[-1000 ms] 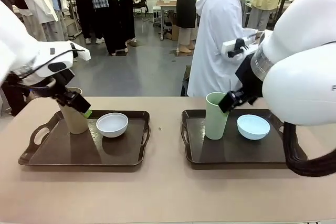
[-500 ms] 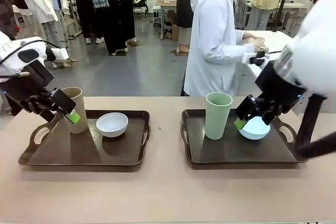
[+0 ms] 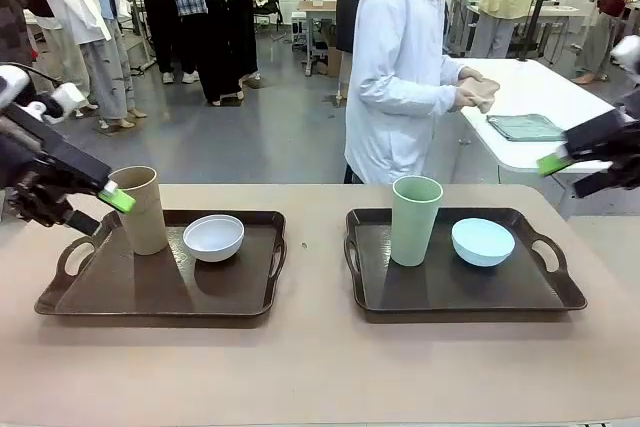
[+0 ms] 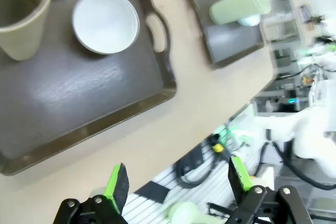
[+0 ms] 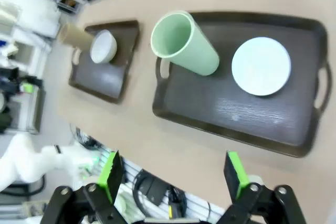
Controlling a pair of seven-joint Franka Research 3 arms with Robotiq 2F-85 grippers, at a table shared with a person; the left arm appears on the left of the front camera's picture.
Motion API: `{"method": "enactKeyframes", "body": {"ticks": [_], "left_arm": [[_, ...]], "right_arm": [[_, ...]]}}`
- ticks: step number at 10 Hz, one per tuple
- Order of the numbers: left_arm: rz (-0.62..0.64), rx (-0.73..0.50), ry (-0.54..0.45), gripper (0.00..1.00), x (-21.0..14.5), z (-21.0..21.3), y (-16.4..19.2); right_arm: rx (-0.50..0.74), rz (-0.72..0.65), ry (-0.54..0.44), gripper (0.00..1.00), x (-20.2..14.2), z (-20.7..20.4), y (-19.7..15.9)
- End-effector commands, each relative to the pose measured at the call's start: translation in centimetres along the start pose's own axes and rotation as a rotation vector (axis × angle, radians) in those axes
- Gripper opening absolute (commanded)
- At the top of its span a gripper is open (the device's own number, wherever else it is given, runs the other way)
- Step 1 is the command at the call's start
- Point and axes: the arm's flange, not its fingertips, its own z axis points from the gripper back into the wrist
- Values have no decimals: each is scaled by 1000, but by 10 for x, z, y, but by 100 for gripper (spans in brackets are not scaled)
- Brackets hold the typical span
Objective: Set up a tray with a mat and arrange the tableware.
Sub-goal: Pick up the Picnic Bowl and Reusable plastic cup from the Handle tray in front of the human's position and hold them in the air.
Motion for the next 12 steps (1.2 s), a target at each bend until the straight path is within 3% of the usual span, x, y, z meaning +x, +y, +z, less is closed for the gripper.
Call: {"method": "enactKeyframes", "body": {"ticks": [1, 4, 7, 9, 10, 12], "left_arm": [[48, -114, -39, 100, -8, 24, 27], [135, -162, -109, 100, -16, 66, 65], [187, -110, -102, 100, -9, 75, 82], [165, -62, -82, 100, 1, 63, 87], [213, -108, -102, 100, -13, 75, 84], [213, -108, -102, 100, -13, 75, 84]], "right_arm": [[83, -34, -56, 100, -79, -11, -42], [156, -116, 42, 100, -123, -14, -94], [222, -183, 113, 100, -142, -39, -129], [278, -167, 117, 100, -139, -52, -134], [236, -200, 115, 100, -87, 19, -155], [236, -200, 115, 100, -87, 19, -155]]}}
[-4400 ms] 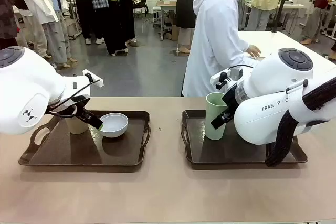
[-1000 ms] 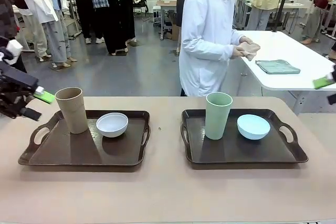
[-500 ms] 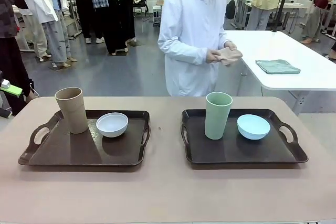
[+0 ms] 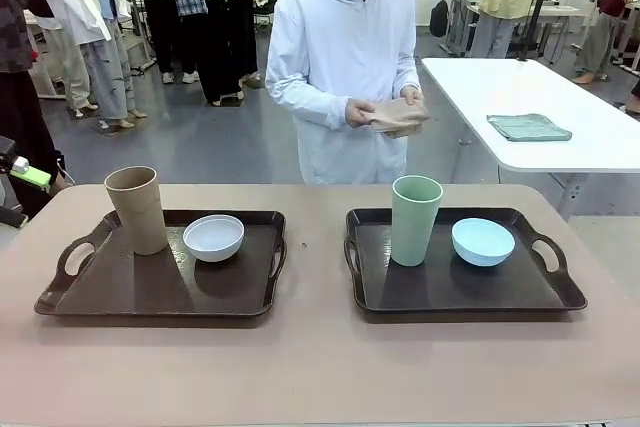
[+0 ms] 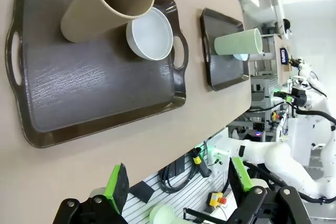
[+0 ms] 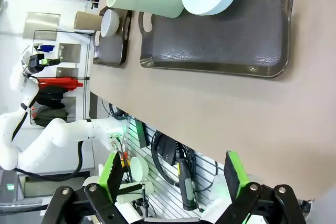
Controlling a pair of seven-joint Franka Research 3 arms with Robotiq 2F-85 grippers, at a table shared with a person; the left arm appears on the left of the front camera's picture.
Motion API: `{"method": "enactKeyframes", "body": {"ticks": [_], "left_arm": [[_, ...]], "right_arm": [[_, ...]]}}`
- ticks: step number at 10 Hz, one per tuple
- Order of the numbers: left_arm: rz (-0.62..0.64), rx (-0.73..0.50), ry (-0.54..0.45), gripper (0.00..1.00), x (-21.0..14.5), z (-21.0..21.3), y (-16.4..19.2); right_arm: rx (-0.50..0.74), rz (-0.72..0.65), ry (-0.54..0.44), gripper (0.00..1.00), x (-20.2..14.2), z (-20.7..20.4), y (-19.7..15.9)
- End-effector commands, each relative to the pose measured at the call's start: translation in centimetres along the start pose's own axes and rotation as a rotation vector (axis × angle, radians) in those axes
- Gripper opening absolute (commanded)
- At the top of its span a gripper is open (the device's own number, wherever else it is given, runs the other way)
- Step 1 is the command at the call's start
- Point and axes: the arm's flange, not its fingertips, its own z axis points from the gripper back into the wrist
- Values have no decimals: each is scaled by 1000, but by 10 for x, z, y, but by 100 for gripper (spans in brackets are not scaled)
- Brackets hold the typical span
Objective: Set up a tray with a mat and arrange the tableware.
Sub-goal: Pick up the Picnic Bowl and Reusable plastic cup from the Handle tray in front of the human's position and hold them in the air.
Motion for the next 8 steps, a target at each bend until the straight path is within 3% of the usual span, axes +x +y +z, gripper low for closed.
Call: {"method": "enactKeyframes", "body": {"ticks": [1, 8], "left_arm": [[0, -18, -13, 100, -4, 4, -1], [0, -18, -13, 100, -4, 4, -1]], "right_arm": [[13, 6, -20, 100, -3, 3, 8], [13, 6, -20, 100, -3, 3, 8]]}}
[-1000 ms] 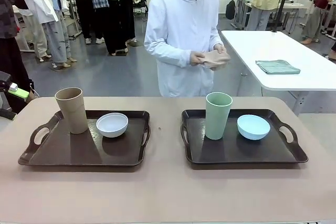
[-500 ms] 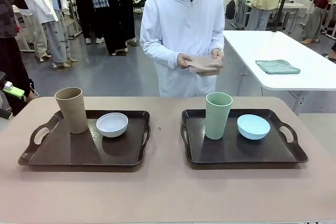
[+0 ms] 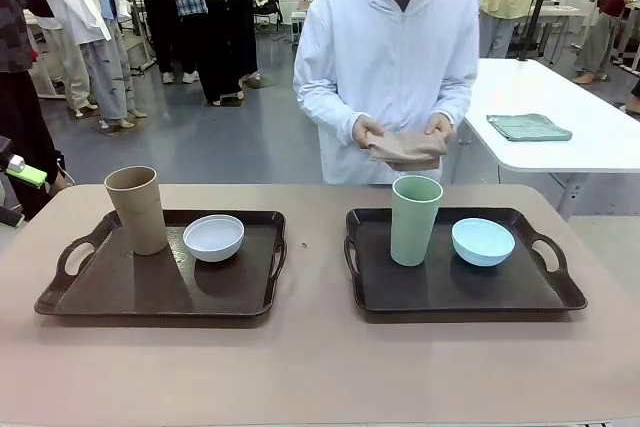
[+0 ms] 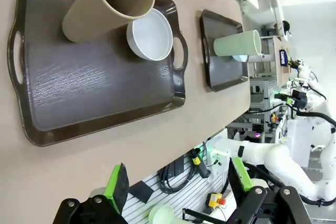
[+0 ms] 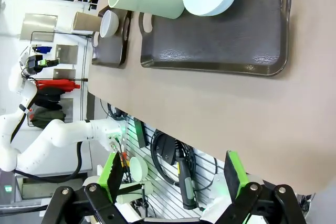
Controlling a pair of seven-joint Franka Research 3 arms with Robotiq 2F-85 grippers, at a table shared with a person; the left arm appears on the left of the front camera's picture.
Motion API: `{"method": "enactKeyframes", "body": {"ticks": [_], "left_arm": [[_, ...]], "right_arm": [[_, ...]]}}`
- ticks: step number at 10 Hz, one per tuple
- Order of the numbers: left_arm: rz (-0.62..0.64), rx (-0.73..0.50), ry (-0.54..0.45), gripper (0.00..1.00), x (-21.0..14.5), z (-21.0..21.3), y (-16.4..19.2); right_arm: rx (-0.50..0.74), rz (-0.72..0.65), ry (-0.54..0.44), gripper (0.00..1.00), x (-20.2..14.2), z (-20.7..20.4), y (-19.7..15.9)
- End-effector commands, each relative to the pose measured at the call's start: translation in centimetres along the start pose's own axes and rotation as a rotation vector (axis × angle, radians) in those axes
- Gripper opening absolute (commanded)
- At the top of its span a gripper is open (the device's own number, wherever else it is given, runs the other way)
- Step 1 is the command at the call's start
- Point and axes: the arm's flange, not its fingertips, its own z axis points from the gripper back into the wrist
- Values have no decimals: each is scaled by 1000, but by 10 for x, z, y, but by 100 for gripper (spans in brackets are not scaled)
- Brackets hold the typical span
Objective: Set up a tray with a mat and arrange the tableware.
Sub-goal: Pick up the Picnic Bowl and Reusable plastic cup from the Handle tray in front of the human's position and hold them in the air.
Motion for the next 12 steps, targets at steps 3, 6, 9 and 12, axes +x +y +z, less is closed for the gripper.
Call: {"method": "enactKeyframes", "body": {"ticks": [3, 6, 9, 12], "left_arm": [[-3, -17, -6, 100, -2, 1, -1], [-3, -17, -6, 100, -2, 1, -1], [-3, -17, -6, 100, -2, 1, -1], [-3, -17, -6, 100, -2, 1, -1]], "right_arm": [[26, 5, -16, 100, 0, -2, 2], [26, 5, -16, 100, 0, -2, 2], [26, 5, -16, 100, 0, -2, 2], [26, 5, -16, 100, 0, -2, 2]]}}
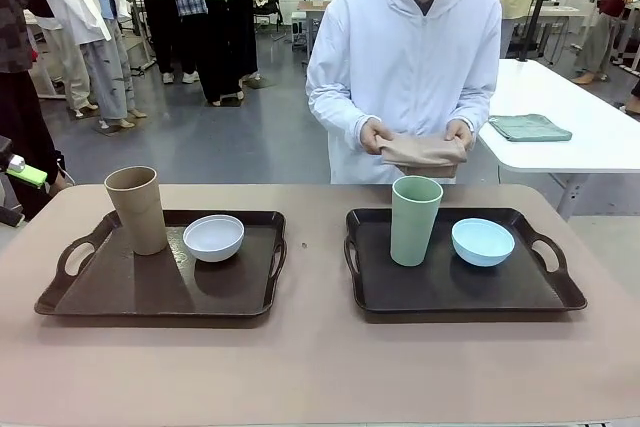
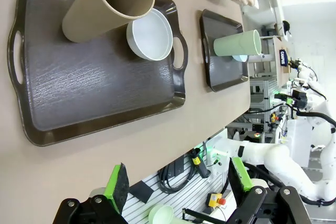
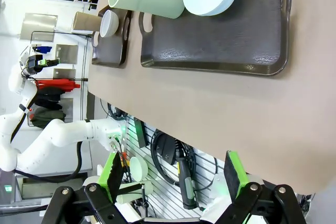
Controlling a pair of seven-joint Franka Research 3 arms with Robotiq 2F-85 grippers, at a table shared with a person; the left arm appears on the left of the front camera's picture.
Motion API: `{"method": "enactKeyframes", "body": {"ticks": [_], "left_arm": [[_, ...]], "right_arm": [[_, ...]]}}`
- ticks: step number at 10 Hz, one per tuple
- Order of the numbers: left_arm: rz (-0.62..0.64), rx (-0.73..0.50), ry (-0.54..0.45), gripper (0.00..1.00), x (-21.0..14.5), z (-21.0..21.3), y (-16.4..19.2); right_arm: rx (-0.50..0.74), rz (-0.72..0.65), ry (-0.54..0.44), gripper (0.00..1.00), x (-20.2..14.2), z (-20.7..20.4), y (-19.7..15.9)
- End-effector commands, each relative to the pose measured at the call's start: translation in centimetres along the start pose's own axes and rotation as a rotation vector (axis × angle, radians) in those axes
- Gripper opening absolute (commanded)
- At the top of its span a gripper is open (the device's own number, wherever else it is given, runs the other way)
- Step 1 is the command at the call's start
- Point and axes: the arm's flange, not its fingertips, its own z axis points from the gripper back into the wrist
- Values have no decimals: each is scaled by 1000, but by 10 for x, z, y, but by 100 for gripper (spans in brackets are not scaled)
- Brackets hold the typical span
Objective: Set up a tray with a mat and arrange the tableware.
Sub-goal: Pick up the Picnic Bowl and Reusable plastic cup from the Handle tray in front of the human's position and hold them in the air.
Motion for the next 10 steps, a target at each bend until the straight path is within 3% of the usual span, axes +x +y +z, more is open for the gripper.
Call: {"method": "enactKeyframes", "body": {"ticks": [1, 10], "left_arm": [[-4, -17, -6, 100, -2, 1, -1], [-4, -17, -6, 100, -2, 1, -1]], "right_arm": [[25, 5, -17, 100, 0, -1, 1], [25, 5, -17, 100, 0, -1, 1]]}}
